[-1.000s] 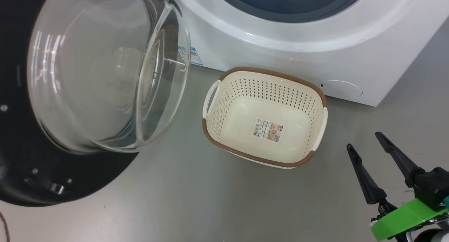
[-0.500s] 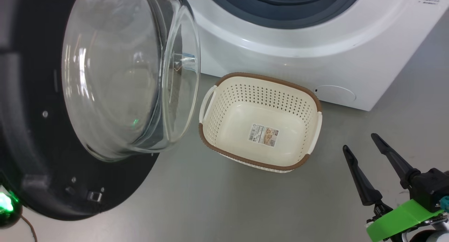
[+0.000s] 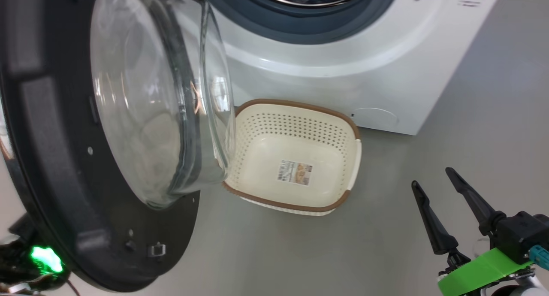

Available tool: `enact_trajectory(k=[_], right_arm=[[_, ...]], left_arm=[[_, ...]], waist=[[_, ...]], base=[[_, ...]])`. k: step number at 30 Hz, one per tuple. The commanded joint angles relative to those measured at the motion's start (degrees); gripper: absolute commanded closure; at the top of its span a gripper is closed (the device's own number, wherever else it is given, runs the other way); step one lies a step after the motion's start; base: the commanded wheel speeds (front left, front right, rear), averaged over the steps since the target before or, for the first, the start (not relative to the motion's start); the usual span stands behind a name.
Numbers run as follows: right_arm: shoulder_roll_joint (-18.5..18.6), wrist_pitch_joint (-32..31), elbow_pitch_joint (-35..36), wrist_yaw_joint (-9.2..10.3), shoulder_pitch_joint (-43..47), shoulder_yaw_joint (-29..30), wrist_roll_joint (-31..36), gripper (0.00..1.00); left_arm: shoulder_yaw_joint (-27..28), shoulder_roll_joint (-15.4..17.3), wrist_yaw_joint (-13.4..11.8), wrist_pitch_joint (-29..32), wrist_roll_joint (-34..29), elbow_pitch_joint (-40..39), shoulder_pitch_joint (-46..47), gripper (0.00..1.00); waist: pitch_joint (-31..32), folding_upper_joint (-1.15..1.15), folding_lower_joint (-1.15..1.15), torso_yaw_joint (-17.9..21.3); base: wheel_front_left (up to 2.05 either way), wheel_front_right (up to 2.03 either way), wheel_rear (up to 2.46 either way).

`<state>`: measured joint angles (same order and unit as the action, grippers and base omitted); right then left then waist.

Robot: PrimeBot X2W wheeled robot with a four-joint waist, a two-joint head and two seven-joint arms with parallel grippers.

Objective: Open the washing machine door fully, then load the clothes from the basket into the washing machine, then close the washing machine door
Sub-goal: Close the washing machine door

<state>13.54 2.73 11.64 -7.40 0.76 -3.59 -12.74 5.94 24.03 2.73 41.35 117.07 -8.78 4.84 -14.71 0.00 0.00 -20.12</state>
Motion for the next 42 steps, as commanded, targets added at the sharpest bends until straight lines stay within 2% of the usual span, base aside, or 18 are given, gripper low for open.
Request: enact_trajectory(k=[1,15,28,42], right_arm=[[-0.1,0.7,1.0,-0.09,-1.2,-1.6,0.4,0.00],[-2.5,3.3,-1.7,-0.09,-1.8,-1.8,0.0,0.00],[-4.0,6.0,-4.4,-0.09,-4.7,-2.8,-0.8,0.00],[-4.7,8.8,-8.5,-0.09,-8.4,-4.8,-2.1,0.00]], left_arm=[[1.2,1.3,0.0,0.9,-0.5,-2.2,1.4,1.00],[-1.6,-1.8,-2.7,-1.5,-1.6,-2.5,5.8,1.00],[-5.3,-4.3,-4.8,-2.5,-3.1,0.7,15.1,1.00],[-7.3,-9.1,-1.9,-5.9,-6.1,15.6,29.8,1.00]], waist=[[0.6,0.00,0.00,2.0],[0.9,0.00,0.00,10.6],[-1.7,0.00,0.00,18.9],[-3.8,0.00,0.00,26.8]], base=[[0.00,0.00,0.00],[0.00,0.00,0.00],[0.00,0.00,0.00],[0.00,0.00,0.00]])
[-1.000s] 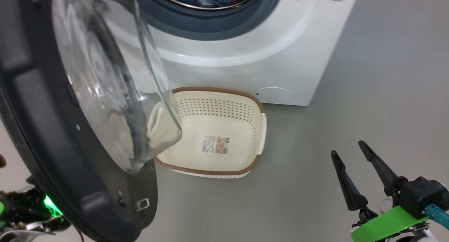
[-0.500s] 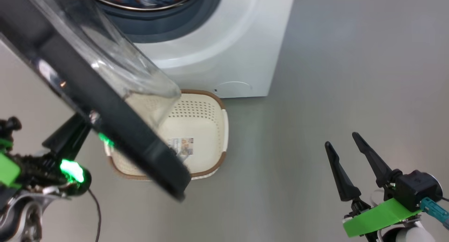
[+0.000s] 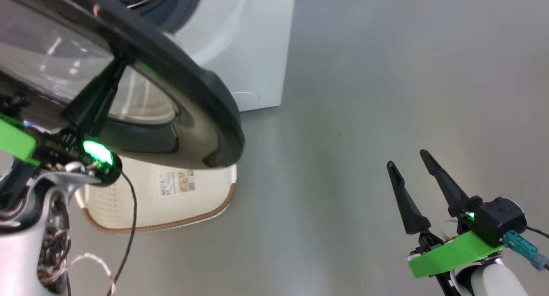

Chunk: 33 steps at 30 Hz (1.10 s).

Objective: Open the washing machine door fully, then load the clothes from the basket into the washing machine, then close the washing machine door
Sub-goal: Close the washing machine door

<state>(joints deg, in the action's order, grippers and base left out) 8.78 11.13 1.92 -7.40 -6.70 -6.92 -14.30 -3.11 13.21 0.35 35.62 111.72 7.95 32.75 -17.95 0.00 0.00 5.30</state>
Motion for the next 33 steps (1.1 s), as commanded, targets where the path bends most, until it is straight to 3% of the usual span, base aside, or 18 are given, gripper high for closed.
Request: enact_trajectory(k=[1,10,19,31,32,33], right_arm=[[0.0,0.6,0.9,-0.09,-1.1,-1.6,-0.6,0.00],[-0.5,1.7,-1.2,-0.09,-2.2,-2.3,-1.1,0.00],[-0.9,2.2,-2.1,-0.09,-2.3,-2.4,-0.9,0.00],[-0.9,2.5,-3.4,-0.09,-0.5,-1.7,-0.7,0.00],[-0.8,2.5,-3.3,-0.09,-0.2,-1.4,-0.6,0.00],[-0.8,2.4,-3.3,-0.09,0.0,-1.2,-0.5,0.00]], left_arm=[[1.9,1.4,0.9,-0.4,-0.9,-0.1,2.6,1.00],[2.7,0.5,3.4,-0.9,-1.3,6.7,6.6,1.00],[4.5,0.2,5.2,-0.9,-0.7,8.8,5.7,1.00],[6.6,-1.7,7.0,0.8,-2.1,2.8,-7.9,1.00],[6.6,-2.1,7.1,0.8,-2.5,1.7,-9.6,0.95],[6.8,-2.6,7.1,0.7,-3.0,0.7,-11.1,0.66]], waist=[[-0.6,0.00,0.00,1.8],[-0.3,0.00,0.00,4.0],[0.0,0.00,0.00,3.4],[3.4,0.00,0.00,0.9],[3.6,0.00,0.00,0.6],[4.0,0.00,0.00,0.2]], base=[[0.00,0.00,0.00],[0.00,0.00,0.00],[0.00,0.00,0.00],[0.00,0.00,0.00],[0.00,0.00,0.00],[0.00,0.00,0.00]])
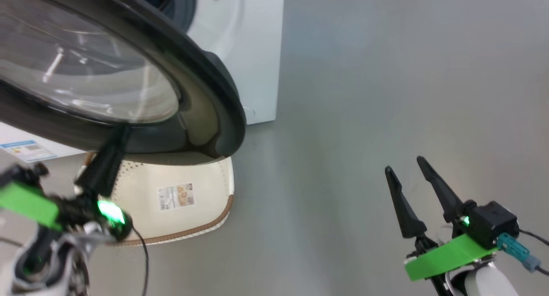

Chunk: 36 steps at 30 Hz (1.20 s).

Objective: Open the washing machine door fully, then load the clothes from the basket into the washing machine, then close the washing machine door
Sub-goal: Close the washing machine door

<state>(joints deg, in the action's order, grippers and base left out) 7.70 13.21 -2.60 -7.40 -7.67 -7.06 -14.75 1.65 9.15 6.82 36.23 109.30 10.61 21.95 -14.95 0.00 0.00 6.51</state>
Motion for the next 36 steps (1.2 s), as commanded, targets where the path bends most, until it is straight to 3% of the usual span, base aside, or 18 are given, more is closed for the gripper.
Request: enact_trajectory(k=[1,2,13,17,21,28,29,36], right_arm=[[0.4,0.2,1.3,-0.09,1.3,-0.9,0.1,0.00],[0.4,0.1,1.4,-0.09,1.6,-0.9,0.2,0.00],[0.4,-1.5,2.7,-0.09,4.4,-0.1,1.2,0.00],[0.3,-2.0,3.3,-0.09,5.6,0.3,1.4,0.00],[0.4,-2.6,4.0,-0.09,6.4,0.6,1.6,0.00],[0.6,-3.4,4.8,-0.09,7.4,1.0,1.9,0.00],[0.6,-3.4,4.8,-0.09,7.4,1.0,1.9,0.00],[0.3,-4.4,5.3,-0.09,9.3,1.8,2.4,0.00]], left_arm=[[2.2,1.0,0.6,0.0,-1.1,-3.3,-1.9,0.39],[2.6,0.5,0.6,-0.2,-1.4,-4.7,-3.5,0.00],[8.0,-4.4,0.7,-6.9,-9.4,-15.6,-16.9,0.00],[8.9,-5.0,0.7,-11.6,-15.3,-18.0,-19.5,0.00],[8.6,-4.7,0.7,-18.3,-26.2,-20.3,-21.1,0.00],[2.7,-1.6,0.6,-32.6,-54.7,-21.2,-23.8,0.00],[2.7,-1.6,0.6,-32.6,-54.7,-21.2,-23.8,0.00],[-3.6,-0.4,-4.0,-40.8,-76.2,-17.1,-26.2,0.00]], waist=[[1.4,0.00,0.00,-1.4],[1.7,0.00,0.00,-1.7],[5.6,0.00,0.00,-5.0],[6.6,0.00,0.00,-5.8],[7.3,0.00,0.00,-6.3],[8.4,0.00,0.00,-6.8],[8.4,0.00,0.00,-6.8],[10.6,0.00,0.00,-7.4]], base=[[0.00,0.00,0.00],[0.00,0.00,0.00],[0.00,0.00,0.00],[0.00,0.00,0.00],[0.00,0.00,0.00],[0.00,0.00,0.00],[0.00,0.00,0.00],[0.00,0.00,0.00]])
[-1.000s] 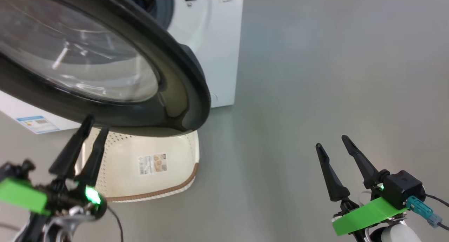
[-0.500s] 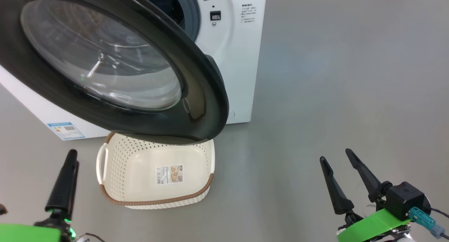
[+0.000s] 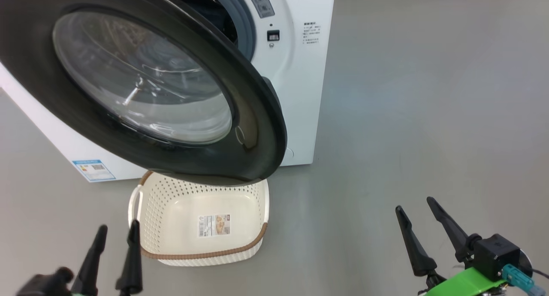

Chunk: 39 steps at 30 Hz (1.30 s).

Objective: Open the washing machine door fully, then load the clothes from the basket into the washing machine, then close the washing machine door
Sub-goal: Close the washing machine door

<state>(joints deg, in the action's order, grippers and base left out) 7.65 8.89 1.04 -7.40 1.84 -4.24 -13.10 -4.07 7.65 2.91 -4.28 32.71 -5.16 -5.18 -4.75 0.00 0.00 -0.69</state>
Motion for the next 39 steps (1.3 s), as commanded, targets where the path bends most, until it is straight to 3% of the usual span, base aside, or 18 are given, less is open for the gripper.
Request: enact_trajectory(k=[1,5,11,39], right_arm=[[0.3,-0.2,1.8,-0.09,0.0,-1.0,0.8,0.00],[0.2,-0.7,2.2,-0.09,0.8,-0.8,1.2,0.00],[-0.1,-1.2,2.6,-0.09,1.9,0.1,1.8,0.00],[-1.1,-1.7,3.8,-0.09,2.9,1.2,2.9,0.00]], left_arm=[[1.5,1.5,-0.9,-0.8,-1.9,-0.7,0.8,0.00],[-0.3,2.7,-3.4,-2.5,-8.1,1.5,0.1,0.00],[-1.2,3.3,-5.4,-4.0,-11.8,4.3,-0.2,0.00],[-1.8,3.2,-7.5,-5.0,-11.7,4.8,-0.3,0.00]], waist=[[0.6,0.00,0.00,-0.3],[1.5,0.00,0.00,-0.4],[2.9,0.00,0.00,-0.3],[3.1,0.00,0.00,0.4]], base=[[0.00,0.00,0.00],[0.00,0.00,0.00],[0.00,0.00,0.00],[0.00,0.00,0.00]])
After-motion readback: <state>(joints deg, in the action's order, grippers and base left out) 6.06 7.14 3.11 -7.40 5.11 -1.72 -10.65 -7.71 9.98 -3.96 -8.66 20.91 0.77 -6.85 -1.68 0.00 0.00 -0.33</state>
